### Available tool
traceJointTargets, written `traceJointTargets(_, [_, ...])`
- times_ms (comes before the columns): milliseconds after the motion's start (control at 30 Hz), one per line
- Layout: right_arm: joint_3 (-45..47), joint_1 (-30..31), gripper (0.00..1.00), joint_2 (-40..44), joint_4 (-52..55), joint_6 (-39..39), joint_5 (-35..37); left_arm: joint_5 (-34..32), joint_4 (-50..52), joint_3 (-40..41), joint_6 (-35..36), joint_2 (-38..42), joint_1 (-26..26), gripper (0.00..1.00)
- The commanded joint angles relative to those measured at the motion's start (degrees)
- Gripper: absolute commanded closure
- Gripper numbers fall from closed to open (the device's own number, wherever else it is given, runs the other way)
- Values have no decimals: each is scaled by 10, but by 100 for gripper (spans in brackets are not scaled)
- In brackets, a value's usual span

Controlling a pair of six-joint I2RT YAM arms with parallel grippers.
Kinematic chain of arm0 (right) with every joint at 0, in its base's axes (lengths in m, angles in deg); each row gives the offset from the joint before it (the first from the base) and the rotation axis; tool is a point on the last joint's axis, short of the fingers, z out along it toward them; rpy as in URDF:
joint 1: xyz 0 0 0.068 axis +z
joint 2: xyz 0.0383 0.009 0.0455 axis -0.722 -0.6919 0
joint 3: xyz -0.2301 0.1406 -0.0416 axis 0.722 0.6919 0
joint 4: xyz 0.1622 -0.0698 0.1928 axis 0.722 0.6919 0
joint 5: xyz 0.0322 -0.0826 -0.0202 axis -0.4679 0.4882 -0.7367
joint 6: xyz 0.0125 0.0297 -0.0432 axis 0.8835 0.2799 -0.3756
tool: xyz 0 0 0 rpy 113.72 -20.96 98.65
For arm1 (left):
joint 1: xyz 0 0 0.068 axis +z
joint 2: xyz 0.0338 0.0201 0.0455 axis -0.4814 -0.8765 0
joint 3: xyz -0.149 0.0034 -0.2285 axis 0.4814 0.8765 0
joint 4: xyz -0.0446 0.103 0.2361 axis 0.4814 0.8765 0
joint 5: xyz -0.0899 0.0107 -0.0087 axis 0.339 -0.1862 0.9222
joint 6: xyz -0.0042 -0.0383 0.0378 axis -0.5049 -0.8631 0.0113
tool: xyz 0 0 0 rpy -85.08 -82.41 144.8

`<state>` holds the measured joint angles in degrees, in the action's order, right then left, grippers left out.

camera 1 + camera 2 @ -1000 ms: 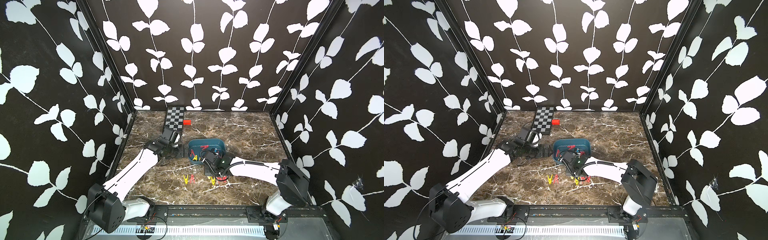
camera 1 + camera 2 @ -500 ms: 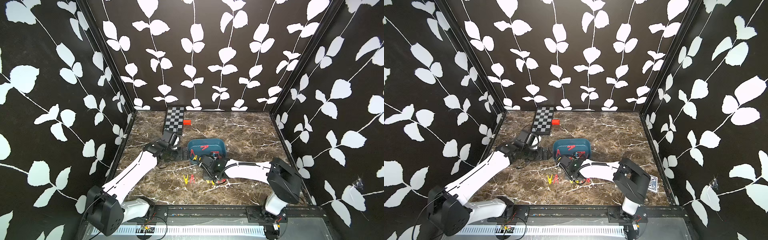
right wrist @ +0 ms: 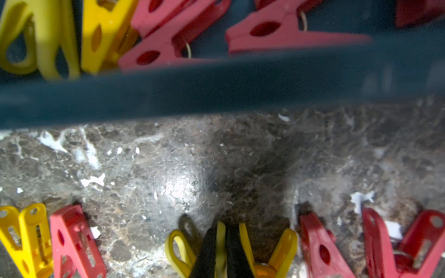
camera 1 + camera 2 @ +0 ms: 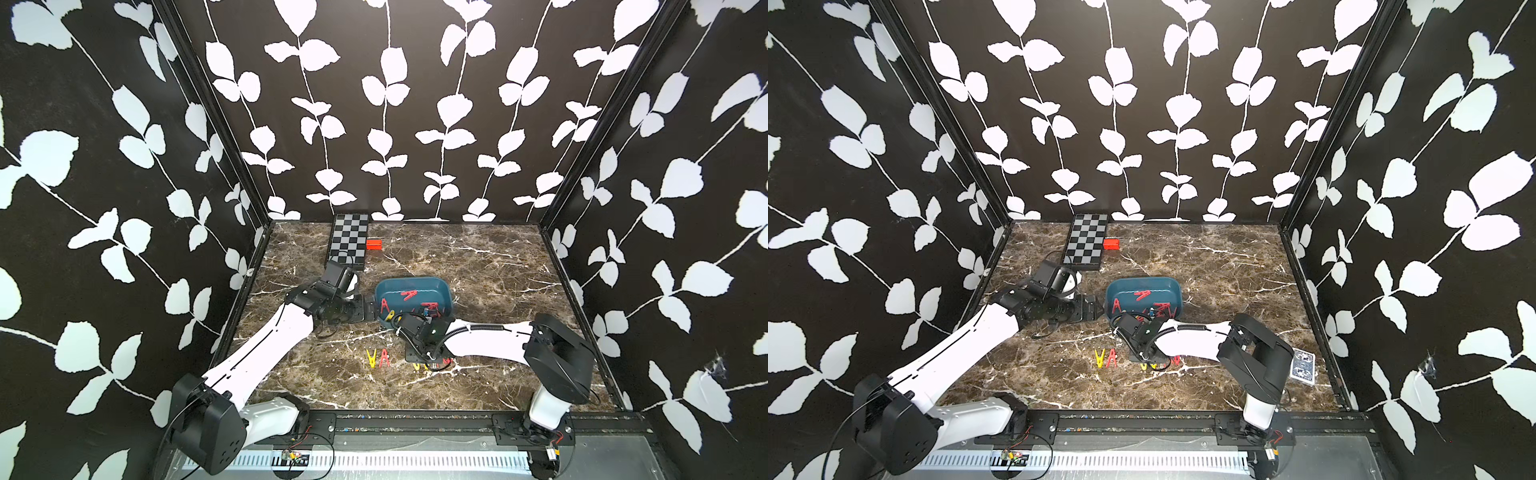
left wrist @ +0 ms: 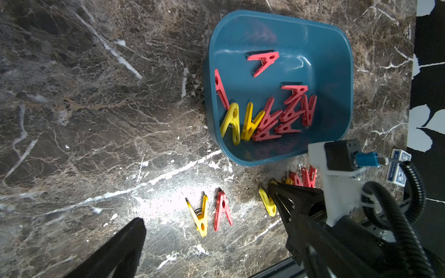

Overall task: Take the clothespins out of the storage box
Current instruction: Place the clothespin at the center of the board.

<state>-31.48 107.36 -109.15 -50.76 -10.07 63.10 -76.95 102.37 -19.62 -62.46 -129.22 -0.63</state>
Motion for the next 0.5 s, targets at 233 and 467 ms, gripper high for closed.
traceJointTargets(233, [-23, 4, 74, 41, 33, 1, 28, -3, 5, -5, -3, 7, 4, 1])
traceJointTargets(467, [-43, 2, 64, 80, 51, -33, 53, -4, 9, -24, -2, -7, 4, 1])
